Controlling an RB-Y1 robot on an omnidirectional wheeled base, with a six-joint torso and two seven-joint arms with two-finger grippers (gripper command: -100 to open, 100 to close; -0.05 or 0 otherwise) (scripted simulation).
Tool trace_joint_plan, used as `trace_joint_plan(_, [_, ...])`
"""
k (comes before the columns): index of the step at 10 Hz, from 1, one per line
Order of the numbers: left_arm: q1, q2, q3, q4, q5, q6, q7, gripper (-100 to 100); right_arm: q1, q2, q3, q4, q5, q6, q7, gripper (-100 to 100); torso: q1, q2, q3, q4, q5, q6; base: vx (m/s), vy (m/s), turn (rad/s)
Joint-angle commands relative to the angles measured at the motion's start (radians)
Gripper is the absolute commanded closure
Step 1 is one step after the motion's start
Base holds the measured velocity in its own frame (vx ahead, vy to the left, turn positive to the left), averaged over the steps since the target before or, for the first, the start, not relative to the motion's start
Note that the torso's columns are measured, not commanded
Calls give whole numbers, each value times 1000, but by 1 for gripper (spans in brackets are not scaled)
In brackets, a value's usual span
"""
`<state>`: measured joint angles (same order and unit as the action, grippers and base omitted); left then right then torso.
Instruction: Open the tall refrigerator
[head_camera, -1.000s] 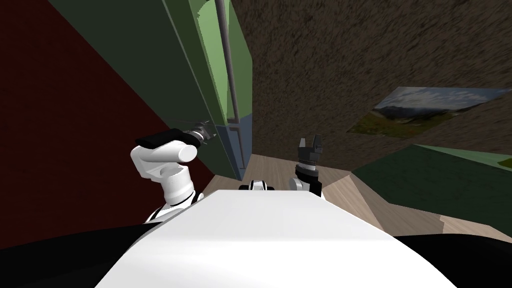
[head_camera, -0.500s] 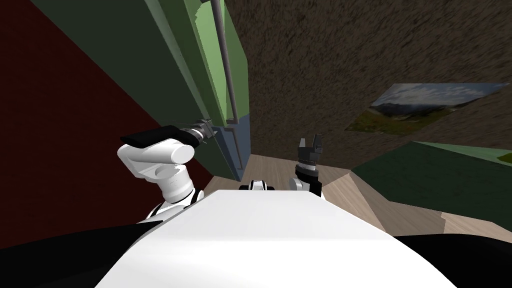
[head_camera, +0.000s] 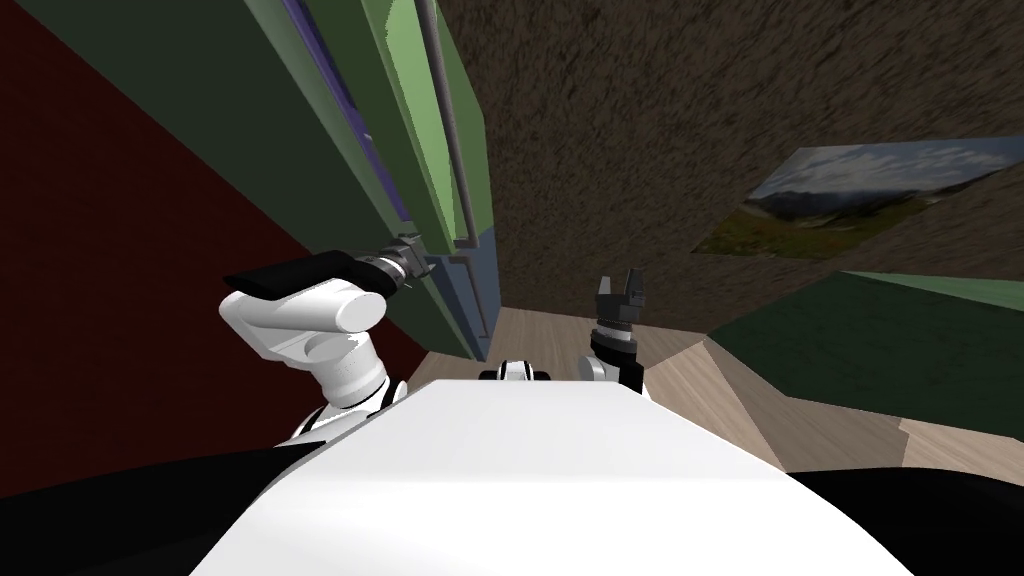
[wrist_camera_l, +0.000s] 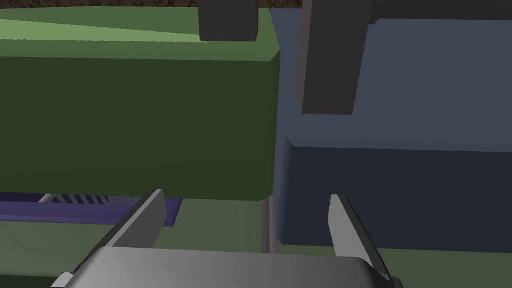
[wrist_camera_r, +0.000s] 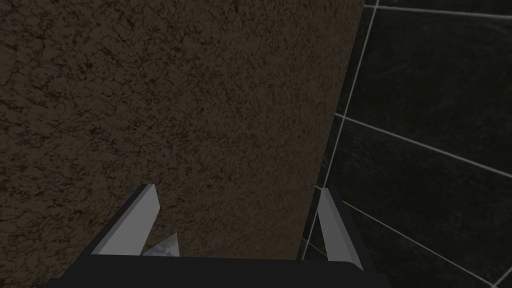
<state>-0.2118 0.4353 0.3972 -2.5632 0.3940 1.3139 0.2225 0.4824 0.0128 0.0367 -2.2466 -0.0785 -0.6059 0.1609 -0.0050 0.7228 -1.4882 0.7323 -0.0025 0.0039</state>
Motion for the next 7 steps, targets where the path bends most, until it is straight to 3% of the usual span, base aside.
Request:
trace_joint_plan(1, [7, 5, 19, 4, -20, 8, 6, 100, 0, 0, 0, 0, 0, 0, 0, 0, -5, -2, 0, 0, -2, 2, 54, -286, 78])
trace_joint_plan(7, [22, 18, 73, 3, -103, 36, 28, 100, 0, 0, 0, 0, 0, 0, 0, 0, -1, -6, -5, 0, -2, 5, 53, -323, 67])
